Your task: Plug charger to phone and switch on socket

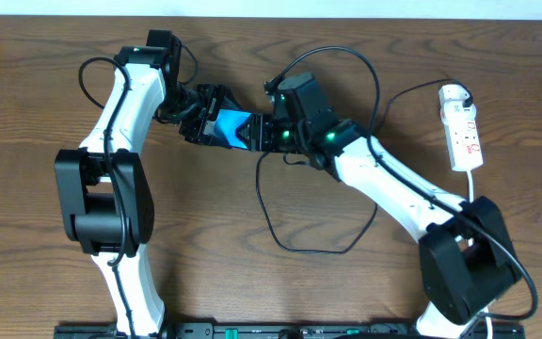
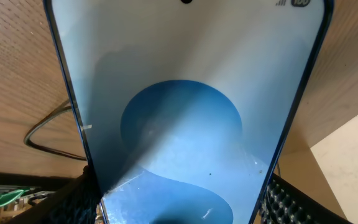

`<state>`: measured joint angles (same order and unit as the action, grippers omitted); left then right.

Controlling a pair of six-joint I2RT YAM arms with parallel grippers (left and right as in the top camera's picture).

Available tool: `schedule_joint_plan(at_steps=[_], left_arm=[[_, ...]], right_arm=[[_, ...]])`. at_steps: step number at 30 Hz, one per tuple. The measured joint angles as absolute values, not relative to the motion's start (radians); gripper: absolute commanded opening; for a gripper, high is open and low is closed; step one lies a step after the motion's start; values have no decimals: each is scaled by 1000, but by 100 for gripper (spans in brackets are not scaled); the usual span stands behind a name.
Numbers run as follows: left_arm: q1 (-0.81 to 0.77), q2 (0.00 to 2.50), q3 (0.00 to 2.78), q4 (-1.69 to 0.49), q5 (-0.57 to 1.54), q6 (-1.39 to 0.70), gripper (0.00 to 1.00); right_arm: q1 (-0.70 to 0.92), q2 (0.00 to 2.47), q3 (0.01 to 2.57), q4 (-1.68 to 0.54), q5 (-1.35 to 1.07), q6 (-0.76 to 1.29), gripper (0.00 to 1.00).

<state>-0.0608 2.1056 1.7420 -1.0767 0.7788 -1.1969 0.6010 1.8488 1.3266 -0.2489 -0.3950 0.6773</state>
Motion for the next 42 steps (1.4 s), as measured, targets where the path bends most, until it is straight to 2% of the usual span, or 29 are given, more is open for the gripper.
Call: schedule_joint_plan(at_steps=[6, 16, 24, 33, 35, 42], left_arm=[[-61, 2106, 1742, -1077, 779, -1196, 65], [-61, 2106, 1742, -1077, 779, -1197, 65], [-61, 2106, 1742, -1074, 780, -1197, 65], [-61, 2105, 1747, -1077, 786, -1193, 66], [-61, 2105, 1747, -1077, 786, -1190, 70], [-60, 2105, 1747, -1038, 798, -1096, 72]], right_arm=[[605, 1892, 1327, -199, -384, 697, 42], [605, 1911, 1327, -167, -384, 725, 24], [605, 1911, 1327, -151, -385, 746, 1], [601, 1920, 1327, -155, -382, 751, 1], [595, 1920, 1327, -155, -389, 755, 1], [511, 1920, 1327, -169, -410, 778, 1]])
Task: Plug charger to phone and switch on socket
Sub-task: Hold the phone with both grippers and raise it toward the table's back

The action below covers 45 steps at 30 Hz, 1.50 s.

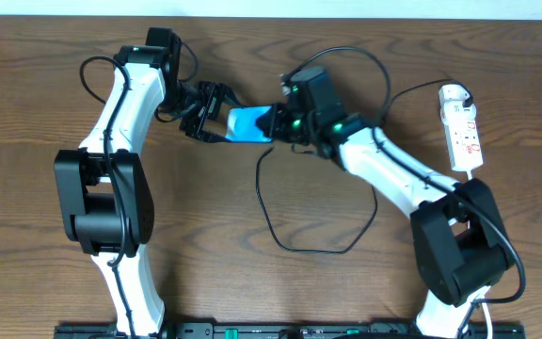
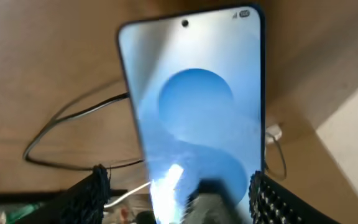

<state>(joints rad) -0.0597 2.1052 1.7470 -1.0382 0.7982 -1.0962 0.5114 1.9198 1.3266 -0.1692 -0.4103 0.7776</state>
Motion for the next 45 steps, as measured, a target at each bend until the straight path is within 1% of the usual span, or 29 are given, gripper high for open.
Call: schedule_joint_plan(at_steps=[6, 10, 18, 25, 29, 34, 45], left_arm=[[-52, 2105, 1747, -864, 902, -946, 72], [-49, 2105, 1748, -758, 976, -900, 72], [-49, 2105, 1748, -692, 1046, -875, 71], [-49, 2105, 1748, -588, 1061, -889, 70], [-49, 2105, 1748, -557, 1069, -893, 61], [-49, 2105, 1748, -521, 1071, -894, 59], [-49, 2105, 1748, -438, 1075, -966, 44]], right_arm=[[421, 1920, 1327, -92, -440, 855, 1], [392, 1920, 1327, -1, -446, 942, 1], [389, 1909, 1327, 184, -426, 1144, 1], [402, 1904, 1327, 229, -418, 1324, 1], [417, 1904, 1327, 229, -418, 1396, 1], [434, 1904, 1327, 229, -419, 1492, 1], [445, 1901, 1327, 238, -405, 1566, 1]])
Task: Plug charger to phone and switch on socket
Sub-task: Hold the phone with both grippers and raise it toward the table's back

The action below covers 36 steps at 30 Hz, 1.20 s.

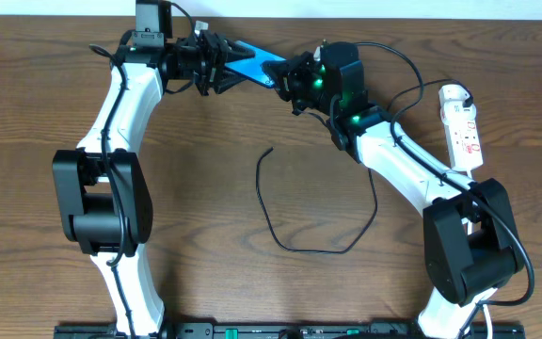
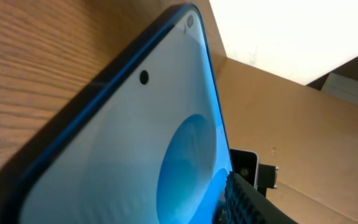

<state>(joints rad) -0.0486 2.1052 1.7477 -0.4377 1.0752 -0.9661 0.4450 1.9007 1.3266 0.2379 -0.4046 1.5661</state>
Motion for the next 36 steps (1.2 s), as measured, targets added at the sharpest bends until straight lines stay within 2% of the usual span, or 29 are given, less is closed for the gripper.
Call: schedule_joint_plan(at_steps=[8, 13, 17, 18, 23, 36], left_arm=[[-49, 2105, 1747, -325, 1094, -1058, 33], [-49, 2105, 1747, -257, 1102, -1119, 21], [-47, 2105, 1747, -224, 1112, -1158, 19], [-47, 2105, 1747, -222, 1113, -1168, 14], [-42, 2105, 1745, -165, 1120, -1234, 11], [-41, 2105, 1745, -102, 1122, -1284, 11]], right_arm=[[444, 1889, 1336, 237, -371, 1588, 1], [445, 1878, 1345, 236, -353, 1594, 1], [446, 1878, 1346, 239, -349, 1616, 1], [448, 1878, 1346, 239, -347, 1620, 2], [457, 1876, 1356, 228, -329, 1646, 1], [480, 1860, 1367, 206, -293, 1647, 1]])
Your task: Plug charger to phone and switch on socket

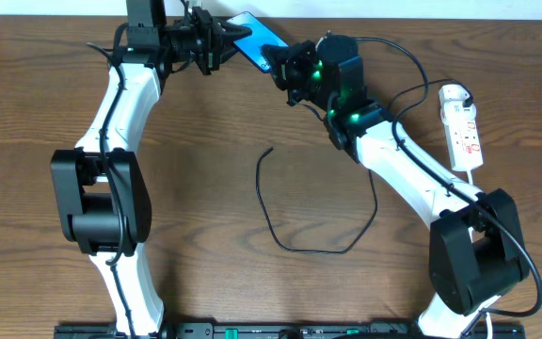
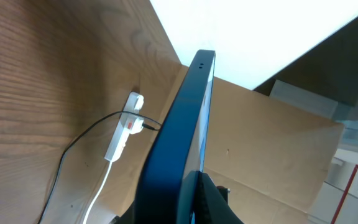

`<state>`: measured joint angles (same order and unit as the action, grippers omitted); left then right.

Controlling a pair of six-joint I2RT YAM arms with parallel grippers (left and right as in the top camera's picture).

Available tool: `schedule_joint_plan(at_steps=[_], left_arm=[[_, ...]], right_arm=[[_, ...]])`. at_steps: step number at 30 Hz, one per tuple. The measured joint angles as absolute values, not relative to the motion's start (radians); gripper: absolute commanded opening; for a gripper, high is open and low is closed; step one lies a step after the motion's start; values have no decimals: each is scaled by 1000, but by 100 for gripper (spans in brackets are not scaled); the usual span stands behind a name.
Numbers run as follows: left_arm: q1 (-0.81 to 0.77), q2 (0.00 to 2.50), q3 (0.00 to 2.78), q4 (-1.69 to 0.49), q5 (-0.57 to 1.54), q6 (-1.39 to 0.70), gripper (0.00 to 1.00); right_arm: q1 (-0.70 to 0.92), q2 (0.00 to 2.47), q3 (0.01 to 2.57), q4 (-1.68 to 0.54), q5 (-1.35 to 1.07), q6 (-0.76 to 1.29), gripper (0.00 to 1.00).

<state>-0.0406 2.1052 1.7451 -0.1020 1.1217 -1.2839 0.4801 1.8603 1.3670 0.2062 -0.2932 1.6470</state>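
Near the table's far edge, the blue phone is in the air with my left gripper shut on its left end. In the left wrist view the phone shows edge-on, a dark finger pad pressed on its screen side, with the left gripper around it. My right gripper is at the phone's right end; whether its fingers are shut on anything is hidden. The black charger cable loops on the table, one end lying loose. The white socket strip lies at the right.
The socket strip with its white lead also shows in the left wrist view, beyond the phone. A black cable arcs from the right wrist towards the strip. The far table edge runs close behind both grippers.
The phone has rolled from an oblique screen view to edge-on in the left wrist view. Both grippers and the phone have shifted slightly farther back; the right gripper is still at its end.
The phone was first held low over the table's left middle between both grippers, with the cable reaching up to them. Then it sat slightly farther right. By 1.2 s ago it was lifted at the far edge, the cable end loose on the table. Now it is edge-on.
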Motion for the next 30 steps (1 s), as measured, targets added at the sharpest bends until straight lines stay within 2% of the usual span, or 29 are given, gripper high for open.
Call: schedule_joint_plan(at_steps=[8, 12, 23, 30], left_arm=[[-35, 2105, 1744, -101, 1109, -1296, 16], [-35, 2105, 1743, -99, 1111, -1298, 8], [-31, 2106, 1741, -9, 1157, -1332, 7], [-30, 2106, 1739, 138, 1187, -1384, 7]], right_arm=[[501, 1859, 1369, 206, -275, 1636, 2], [504, 1857, 1369, 204, -276, 1636, 2], [506, 1844, 1374, 207, -281, 1654, 4], [506, 1831, 1382, 217, -284, 1623, 4]])
